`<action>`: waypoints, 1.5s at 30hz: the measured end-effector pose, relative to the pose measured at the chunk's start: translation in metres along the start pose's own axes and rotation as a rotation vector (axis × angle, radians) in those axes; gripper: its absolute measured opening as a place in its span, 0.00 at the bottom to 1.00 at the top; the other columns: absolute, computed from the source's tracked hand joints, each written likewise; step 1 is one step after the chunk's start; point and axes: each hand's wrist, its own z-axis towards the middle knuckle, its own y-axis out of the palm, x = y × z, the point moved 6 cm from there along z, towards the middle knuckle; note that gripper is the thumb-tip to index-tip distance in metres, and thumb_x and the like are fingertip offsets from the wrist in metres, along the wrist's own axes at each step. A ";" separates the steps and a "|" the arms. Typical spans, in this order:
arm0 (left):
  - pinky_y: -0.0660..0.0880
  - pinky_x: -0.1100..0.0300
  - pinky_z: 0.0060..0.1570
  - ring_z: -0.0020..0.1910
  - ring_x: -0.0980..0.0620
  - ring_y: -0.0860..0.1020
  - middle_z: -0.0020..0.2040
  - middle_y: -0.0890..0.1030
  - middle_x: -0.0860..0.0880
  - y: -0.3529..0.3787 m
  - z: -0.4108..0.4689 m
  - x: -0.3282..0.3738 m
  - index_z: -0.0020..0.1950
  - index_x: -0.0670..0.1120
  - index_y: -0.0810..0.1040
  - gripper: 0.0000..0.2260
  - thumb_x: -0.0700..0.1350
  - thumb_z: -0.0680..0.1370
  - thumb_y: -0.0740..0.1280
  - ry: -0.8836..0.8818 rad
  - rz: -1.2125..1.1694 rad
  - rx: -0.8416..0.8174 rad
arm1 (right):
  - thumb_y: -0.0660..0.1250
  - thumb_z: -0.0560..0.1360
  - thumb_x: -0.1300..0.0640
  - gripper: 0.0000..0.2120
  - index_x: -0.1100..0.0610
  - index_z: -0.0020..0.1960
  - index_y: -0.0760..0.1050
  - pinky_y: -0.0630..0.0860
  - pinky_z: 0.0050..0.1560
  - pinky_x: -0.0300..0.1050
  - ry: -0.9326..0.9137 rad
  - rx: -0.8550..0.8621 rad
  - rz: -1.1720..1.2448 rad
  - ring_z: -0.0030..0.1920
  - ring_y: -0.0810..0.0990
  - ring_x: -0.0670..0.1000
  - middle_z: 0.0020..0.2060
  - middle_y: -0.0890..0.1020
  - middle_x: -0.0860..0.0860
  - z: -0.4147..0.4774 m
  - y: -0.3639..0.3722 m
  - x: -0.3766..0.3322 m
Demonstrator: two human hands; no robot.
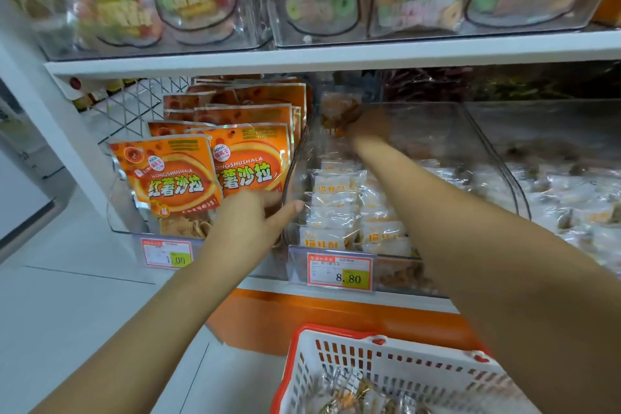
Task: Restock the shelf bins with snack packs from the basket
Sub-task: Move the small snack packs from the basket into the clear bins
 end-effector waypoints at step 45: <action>0.75 0.60 0.36 0.38 0.48 0.80 0.40 0.81 0.48 0.130 -0.159 -0.040 0.48 0.42 0.79 0.14 0.50 0.81 0.61 -0.324 0.229 -0.745 | 0.69 0.74 0.56 0.06 0.55 0.43 0.71 0.71 0.37 0.36 0.344 -0.728 0.106 0.35 0.73 0.45 0.37 0.75 0.48 -0.370 0.009 0.197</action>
